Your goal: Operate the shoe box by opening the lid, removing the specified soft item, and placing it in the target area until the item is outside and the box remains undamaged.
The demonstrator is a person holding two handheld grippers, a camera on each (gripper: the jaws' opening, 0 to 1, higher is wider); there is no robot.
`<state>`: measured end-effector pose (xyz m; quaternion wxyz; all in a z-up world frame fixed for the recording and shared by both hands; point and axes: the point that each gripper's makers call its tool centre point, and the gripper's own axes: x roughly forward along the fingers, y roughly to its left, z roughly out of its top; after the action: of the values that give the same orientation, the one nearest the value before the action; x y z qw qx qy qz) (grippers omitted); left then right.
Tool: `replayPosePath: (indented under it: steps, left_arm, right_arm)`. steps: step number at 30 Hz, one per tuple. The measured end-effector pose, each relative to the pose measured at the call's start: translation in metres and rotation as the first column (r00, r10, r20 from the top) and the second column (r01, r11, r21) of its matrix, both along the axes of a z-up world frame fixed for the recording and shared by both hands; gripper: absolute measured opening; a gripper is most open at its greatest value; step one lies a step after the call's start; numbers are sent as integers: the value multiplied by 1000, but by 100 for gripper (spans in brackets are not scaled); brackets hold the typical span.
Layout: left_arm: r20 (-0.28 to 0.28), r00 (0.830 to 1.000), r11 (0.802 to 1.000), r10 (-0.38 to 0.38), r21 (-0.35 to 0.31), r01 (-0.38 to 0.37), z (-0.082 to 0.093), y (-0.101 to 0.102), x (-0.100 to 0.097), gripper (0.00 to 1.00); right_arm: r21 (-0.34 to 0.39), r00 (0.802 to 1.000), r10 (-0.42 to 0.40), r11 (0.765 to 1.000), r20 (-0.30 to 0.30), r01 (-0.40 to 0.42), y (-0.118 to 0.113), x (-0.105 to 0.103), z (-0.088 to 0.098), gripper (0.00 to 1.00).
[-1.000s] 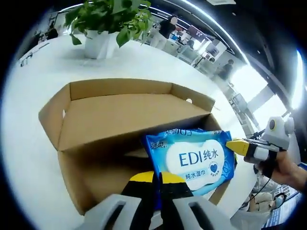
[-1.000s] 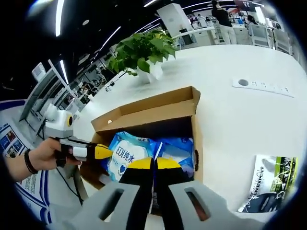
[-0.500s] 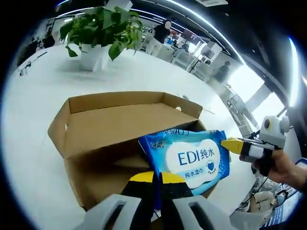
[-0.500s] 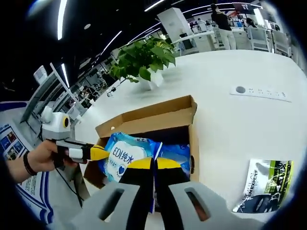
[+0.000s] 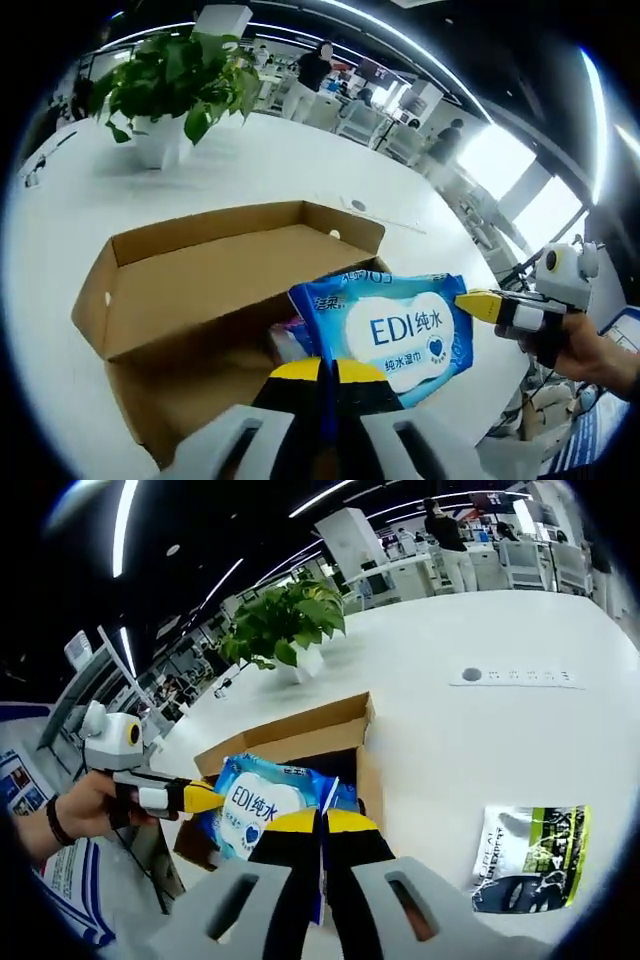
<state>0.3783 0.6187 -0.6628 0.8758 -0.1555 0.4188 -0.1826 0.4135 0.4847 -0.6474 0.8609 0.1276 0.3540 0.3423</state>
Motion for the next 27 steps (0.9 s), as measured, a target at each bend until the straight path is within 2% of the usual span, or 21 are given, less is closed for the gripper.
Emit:
replayPosePath:
  steps: [8,15,27]
  left_arm:
    - [10,996,996,-91,0,91,5,-47,7,1]
    - [13,983,983,-182,3,182,6,-95,9,1]
    - [10,957,957,-288,19,288,7,-153,7,1]
  right_arm:
    - [10,995,-96,995,-6,96,-56,-4,-1,0]
    - [16,984,-178,984,-14,178,-104,-12,-4,0]
    - [20,963,-270,963,-26,270,-159,-27,-9,0]
